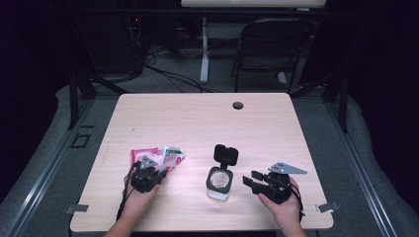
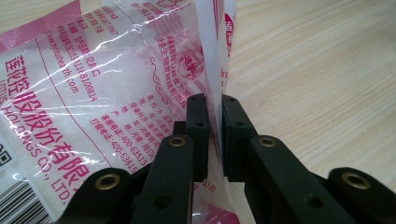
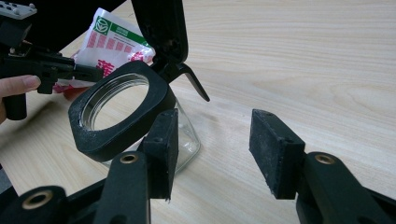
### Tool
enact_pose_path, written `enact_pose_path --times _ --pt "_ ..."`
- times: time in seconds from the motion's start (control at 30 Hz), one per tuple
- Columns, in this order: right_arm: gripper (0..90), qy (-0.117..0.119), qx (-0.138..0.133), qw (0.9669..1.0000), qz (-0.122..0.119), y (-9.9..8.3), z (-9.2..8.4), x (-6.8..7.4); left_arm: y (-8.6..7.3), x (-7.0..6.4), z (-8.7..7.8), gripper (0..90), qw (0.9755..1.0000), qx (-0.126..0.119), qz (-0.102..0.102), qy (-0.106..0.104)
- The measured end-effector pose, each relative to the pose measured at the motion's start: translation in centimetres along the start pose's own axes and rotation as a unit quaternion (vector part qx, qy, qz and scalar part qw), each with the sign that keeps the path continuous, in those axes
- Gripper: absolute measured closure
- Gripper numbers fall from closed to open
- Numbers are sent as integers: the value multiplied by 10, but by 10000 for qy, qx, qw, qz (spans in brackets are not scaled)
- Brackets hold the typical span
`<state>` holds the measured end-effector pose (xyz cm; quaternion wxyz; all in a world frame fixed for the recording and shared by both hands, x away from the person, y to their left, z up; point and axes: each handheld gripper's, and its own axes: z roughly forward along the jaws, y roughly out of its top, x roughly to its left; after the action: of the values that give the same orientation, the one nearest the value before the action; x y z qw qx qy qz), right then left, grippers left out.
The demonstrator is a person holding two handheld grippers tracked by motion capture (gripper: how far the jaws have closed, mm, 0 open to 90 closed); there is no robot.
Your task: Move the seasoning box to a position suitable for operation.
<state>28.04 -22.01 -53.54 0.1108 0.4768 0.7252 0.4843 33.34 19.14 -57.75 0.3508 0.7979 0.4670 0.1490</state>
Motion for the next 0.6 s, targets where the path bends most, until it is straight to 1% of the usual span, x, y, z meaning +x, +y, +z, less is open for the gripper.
enact_pose_path --times 0.07,0.17,0.4,0.43,0.47,0.6 --pt "523 1 17 10000 -4 0 0 0 0 0 0 841 10000 -31 23 15" --pt "523 13 25 10000 11 0 0 0 0 1 0 855 10000 -9 33 0" --pt "524 -3 21 10000 15 -1 1 -1 0 1 -1 874 10000 -39 -39 -15" --pt "524 -2 23 10000 19 -1 1 -1 0 1 -1 878 10000 -65 -52 26" --pt "524 -3 29 10000 19 -1 1 -1 0 1 -1 883 10000 -52 -61 -13" --pt "524 11 31 10000 30 -1 2 -1 -1 2 -1 896 9999 -88 -97 -43"
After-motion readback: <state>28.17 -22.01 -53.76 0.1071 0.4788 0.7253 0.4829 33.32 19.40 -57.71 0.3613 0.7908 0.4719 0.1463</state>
